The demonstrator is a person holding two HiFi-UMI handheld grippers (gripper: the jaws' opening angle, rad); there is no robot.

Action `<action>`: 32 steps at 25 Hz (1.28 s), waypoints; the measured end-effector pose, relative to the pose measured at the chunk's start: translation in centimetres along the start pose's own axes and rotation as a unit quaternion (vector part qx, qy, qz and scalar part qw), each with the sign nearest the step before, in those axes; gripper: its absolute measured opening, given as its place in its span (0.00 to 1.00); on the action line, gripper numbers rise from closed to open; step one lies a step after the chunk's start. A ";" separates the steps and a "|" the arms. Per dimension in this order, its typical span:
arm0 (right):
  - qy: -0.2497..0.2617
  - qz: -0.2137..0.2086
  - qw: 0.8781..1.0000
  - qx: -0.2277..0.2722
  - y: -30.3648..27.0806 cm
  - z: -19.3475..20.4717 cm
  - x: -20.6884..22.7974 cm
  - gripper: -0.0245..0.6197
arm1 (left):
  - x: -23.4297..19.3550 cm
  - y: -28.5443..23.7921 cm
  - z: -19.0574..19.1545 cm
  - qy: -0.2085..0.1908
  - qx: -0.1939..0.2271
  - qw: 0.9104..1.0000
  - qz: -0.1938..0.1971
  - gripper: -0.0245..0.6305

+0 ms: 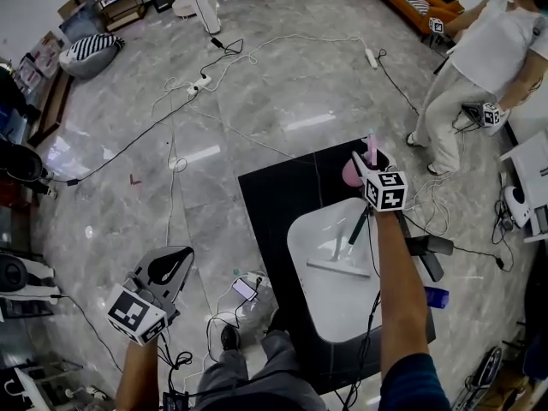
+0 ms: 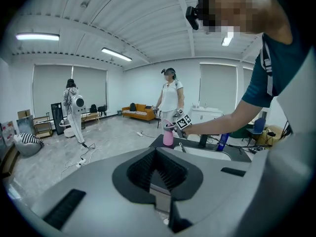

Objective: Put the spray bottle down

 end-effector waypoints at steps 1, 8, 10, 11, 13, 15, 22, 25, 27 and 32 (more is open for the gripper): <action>0.001 0.004 1.000 0.000 0.2 -0.1 0.0 0.39 | 0.0 0.2 -0.1 -0.001 0.001 1.000 0.001 0.04; 0.011 0.031 0.999 0.005 3.0 -1.6 -0.4 0.45 | -0.3 2.0 -0.6 -0.003 0.014 1.000 0.004 0.04; 0.013 0.041 0.999 0.009 4.8 -2.3 -0.9 0.45 | -0.5 3.1 -1.0 -0.005 0.020 1.000 0.003 0.04; 0.013 0.046 0.999 0.012 5.8 -2.7 -1.2 0.45 | -0.6 3.8 -1.3 -0.005 0.023 1.000 0.002 0.04; 0.015 0.058 0.998 0.018 8.1 -3.6 -2.2 0.45 | -0.8 5.3 -1.9 -0.006 0.032 0.999 0.001 0.04; 0.016 0.069 0.997 0.030 10.8 -5.2 -3.7 0.45 | -1.3 6.9 -2.4 -0.007 0.041 0.999 -0.002 0.04; 0.037 0.032 0.994 0.097 22.8 -15.2 -15.2 0.06 | -3.1 13.9 -3.6 -0.010 0.091 0.996 -0.005 0.04; 0.041 0.011 0.994 0.103 27.6 -18.6 -21.6 0.05 | -3.5 17.4 -3.6 -0.014 0.106 0.994 -0.003 0.04; 0.050 0.005 0.994 0.098 30.5 -20.4 -25.9 0.05 | -3.8 20.2 -3.4 -0.017 0.114 0.993 -0.004 0.04; 0.061 -0.004 0.991 0.116 38.0 -25.9 -36.0 0.05 | -4.6 28.3 -3.3 -0.026 0.144 0.989 -0.010 0.04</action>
Point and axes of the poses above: the fingertips, and each gripper's own axes: y backward along the fingers, x to its right, z out of its underside, the point moved 3 cm from there along y, backward along the fingers, and after that the axes turned 2 degrees about -x, right-handed, at the moved point
